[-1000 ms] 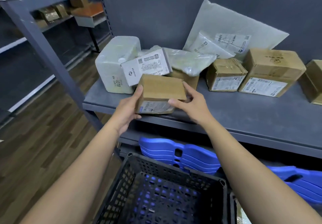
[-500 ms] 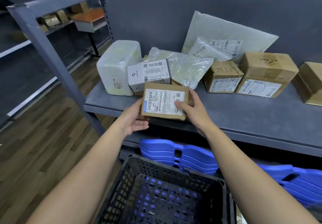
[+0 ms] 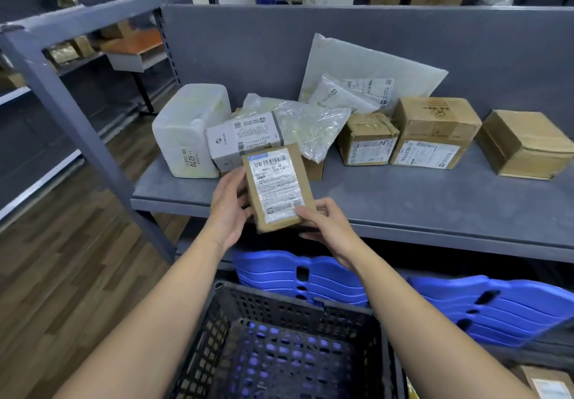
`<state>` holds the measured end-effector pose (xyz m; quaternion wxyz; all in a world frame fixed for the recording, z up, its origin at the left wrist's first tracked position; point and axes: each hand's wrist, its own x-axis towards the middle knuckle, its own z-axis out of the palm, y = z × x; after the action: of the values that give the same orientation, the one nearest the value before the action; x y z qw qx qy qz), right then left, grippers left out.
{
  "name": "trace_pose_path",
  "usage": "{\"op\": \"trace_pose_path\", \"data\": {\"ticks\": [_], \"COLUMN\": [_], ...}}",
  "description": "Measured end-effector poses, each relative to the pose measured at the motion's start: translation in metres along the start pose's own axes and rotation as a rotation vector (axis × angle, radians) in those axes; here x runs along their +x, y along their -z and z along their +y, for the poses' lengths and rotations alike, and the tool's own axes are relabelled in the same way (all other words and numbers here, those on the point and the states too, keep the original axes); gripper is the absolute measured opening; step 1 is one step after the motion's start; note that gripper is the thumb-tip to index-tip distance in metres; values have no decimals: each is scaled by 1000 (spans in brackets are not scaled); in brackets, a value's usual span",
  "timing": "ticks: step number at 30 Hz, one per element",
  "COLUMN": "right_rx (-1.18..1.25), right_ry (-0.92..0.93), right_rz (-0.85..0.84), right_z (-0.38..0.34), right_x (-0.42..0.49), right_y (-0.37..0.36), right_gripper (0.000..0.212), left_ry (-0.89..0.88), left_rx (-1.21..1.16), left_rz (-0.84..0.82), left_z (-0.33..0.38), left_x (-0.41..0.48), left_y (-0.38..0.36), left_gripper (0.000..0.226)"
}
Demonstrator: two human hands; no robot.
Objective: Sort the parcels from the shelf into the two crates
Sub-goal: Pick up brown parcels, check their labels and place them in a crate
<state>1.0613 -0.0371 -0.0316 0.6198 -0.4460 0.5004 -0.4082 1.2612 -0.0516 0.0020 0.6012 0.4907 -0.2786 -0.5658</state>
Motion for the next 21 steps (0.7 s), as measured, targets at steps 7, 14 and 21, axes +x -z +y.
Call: {"op": "trace_pose_path", "data": {"ticks": [7,14,21], "right_rx": [-47,-53,-88], "right_ry": [41,28,-10], "right_rz": [-57,-75,-72], "right_z": [6,7,28], "right_x": [-14,-21,-32], "right_y": [-4,-11,-12], "right_gripper": [55,49,52], "left_ry": [-33,0,3], "left_rx": [39,57,105], "left_rz": [-10,31,139], "left_z": [-6,-8,-26], "left_x": [-11,-20,-32], "left_y": [3,10,21], "left_gripper": [37,33,29]}}
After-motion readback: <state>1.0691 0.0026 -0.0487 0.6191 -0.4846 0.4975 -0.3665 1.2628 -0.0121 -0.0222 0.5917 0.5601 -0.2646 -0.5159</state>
